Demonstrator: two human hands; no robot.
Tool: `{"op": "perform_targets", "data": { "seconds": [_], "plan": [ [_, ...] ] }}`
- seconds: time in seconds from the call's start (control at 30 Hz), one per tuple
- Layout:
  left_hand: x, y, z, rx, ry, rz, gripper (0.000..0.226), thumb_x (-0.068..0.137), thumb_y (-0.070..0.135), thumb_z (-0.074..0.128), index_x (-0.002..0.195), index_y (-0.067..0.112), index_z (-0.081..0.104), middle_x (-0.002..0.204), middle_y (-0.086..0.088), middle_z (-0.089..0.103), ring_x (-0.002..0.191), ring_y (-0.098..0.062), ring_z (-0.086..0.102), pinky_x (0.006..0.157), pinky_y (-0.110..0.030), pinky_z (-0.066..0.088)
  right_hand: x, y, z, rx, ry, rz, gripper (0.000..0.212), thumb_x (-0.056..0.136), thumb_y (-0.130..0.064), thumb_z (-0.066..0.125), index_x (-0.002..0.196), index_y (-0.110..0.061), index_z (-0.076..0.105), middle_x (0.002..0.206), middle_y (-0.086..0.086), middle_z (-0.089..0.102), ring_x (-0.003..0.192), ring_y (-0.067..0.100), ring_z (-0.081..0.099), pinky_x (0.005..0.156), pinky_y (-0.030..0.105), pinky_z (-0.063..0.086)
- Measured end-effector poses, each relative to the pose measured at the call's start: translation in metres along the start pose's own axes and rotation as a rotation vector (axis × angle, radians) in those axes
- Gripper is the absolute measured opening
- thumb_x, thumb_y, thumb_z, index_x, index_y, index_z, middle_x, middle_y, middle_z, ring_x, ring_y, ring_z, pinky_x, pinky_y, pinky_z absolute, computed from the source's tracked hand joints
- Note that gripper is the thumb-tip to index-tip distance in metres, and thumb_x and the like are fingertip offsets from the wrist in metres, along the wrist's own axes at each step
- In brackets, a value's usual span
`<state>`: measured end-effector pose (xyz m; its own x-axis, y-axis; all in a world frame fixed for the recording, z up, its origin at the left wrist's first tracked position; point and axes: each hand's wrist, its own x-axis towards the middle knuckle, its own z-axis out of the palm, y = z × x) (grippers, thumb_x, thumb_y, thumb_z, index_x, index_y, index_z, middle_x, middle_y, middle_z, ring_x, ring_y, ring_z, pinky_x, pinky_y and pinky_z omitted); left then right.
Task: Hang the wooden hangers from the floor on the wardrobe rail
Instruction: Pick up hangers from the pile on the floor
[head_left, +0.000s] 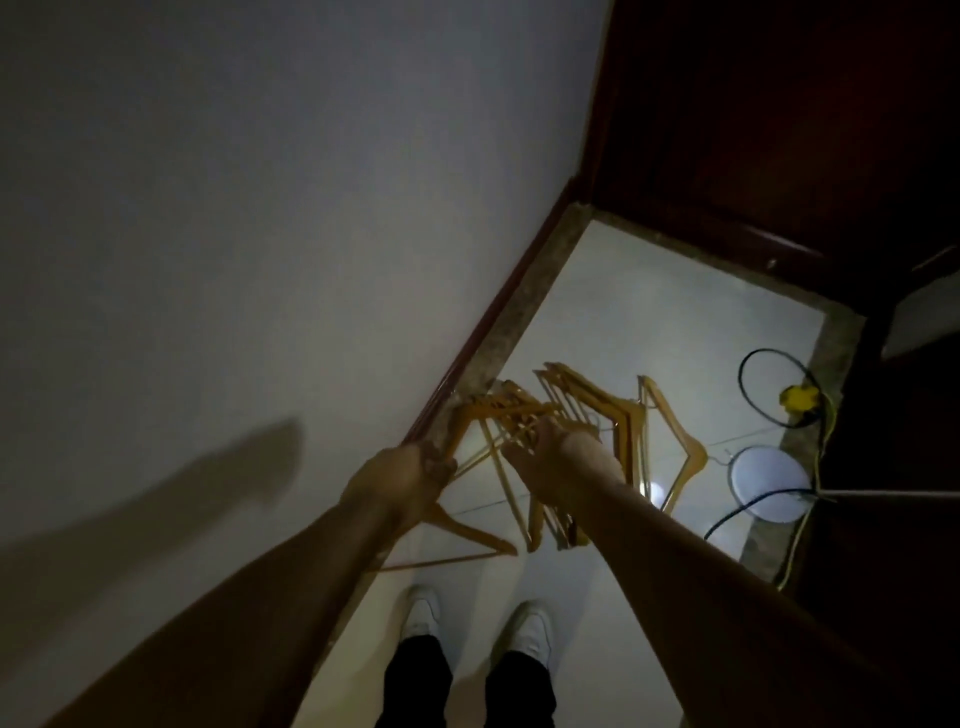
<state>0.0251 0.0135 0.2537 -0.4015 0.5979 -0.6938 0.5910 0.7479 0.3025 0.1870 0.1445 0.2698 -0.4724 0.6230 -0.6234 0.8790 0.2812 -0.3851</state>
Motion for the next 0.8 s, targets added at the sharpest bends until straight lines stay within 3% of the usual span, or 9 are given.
{"op": "perform_targets", "data": {
  "seconds": [0.13,0.27,0.43,0.57,0.7,0.8],
  "plan": [
    [0.039,-0.039,0.064,-0.020,-0.026,-0.068,0.046,0.092,0.060,0.043,0.120,0.027,0.058,0.118,-0.010,0.067,0.101,-0.031,0.063,0.088,-0.040,0.052,0.040,0.040,0.080,0.023,-0.101,0.081,0.050,0.092,-0.062,0.047,0.125,-0.025,0.046,0.102,0.002,0.065,0.083,0.018,0.067,0.075,0.042,0.060],
    [0.089,-0.078,0.115,-0.065,-0.053,-0.072,0.041,0.096,0.053,0.045,0.122,0.027,0.063,0.126,-0.006,0.062,0.106,-0.026,0.061,0.089,-0.036,0.049,0.084,0.077,0.153,0.044,-0.163,0.153,0.049,0.089,-0.065,0.047,0.118,-0.026,0.049,0.094,-0.003,0.065,0.081,0.014,0.064,0.075,0.042,0.058],
    [0.167,-0.133,0.179,-0.087,-0.080,-0.119,0.038,0.096,0.051,0.048,0.118,0.024,0.064,0.114,-0.003,0.065,0.098,-0.021,0.059,0.086,-0.035,0.049,0.148,0.107,0.247,0.019,-0.123,0.194,0.053,0.089,-0.065,0.046,0.126,-0.027,0.044,0.098,-0.002,0.061,0.074,0.011,0.057,0.064,0.036,0.054],
    [0.219,-0.177,0.240,-0.142,-0.121,-0.191,0.038,0.095,0.055,0.047,0.115,0.027,0.063,0.110,-0.004,0.065,0.099,-0.023,0.060,0.086,-0.038,0.051,0.204,0.118,0.312,-0.002,-0.151,0.197,0.055,0.092,-0.057,0.050,0.130,-0.017,0.045,0.108,0.007,0.064,0.089,0.023,0.064,0.076,0.041,0.056],
    [0.261,-0.219,0.293,-0.117,-0.140,-0.177,0.043,0.099,0.046,0.048,0.129,0.018,0.058,0.128,-0.007,0.062,0.112,-0.023,0.058,0.088,-0.031,0.045,0.261,0.115,0.359,-0.021,-0.223,0.186,0.050,0.093,-0.058,0.051,0.124,-0.020,0.045,0.090,0.001,0.060,0.073,0.015,0.065,0.072,0.038,0.059],
    [0.302,-0.243,0.312,-0.121,-0.131,-0.163,0.043,0.101,0.042,0.046,0.131,0.014,0.057,0.132,-0.007,0.060,0.118,-0.024,0.056,0.097,-0.034,0.044,0.308,0.116,0.384,-0.093,-0.226,0.116,0.058,0.093,-0.062,0.047,0.131,-0.018,0.044,0.117,0.008,0.060,0.097,0.024,0.063,0.080,0.039,0.054]
  ]
}}
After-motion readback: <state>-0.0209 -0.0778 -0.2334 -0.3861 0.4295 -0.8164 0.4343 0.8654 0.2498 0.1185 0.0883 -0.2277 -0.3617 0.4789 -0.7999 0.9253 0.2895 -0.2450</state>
